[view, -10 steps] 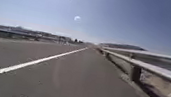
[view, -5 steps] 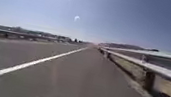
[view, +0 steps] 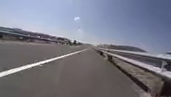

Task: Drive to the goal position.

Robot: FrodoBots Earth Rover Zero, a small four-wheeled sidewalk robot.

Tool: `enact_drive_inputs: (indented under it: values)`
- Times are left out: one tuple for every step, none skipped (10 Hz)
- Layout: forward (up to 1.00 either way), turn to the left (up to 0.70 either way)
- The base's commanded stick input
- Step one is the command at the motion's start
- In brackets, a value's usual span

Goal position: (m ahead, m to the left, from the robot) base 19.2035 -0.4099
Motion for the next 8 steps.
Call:
enact_drive_inputs:
  values:
    - [1.0, 0.0]
    - [1.0, 0.0]
    - [1.0, 0.0]
    - [1.0, 0.0]
    - [1.0, 0.0]
    - [1.0, 0.0]
    - [1.0, 0.0]
    - [1.0, 0.0]
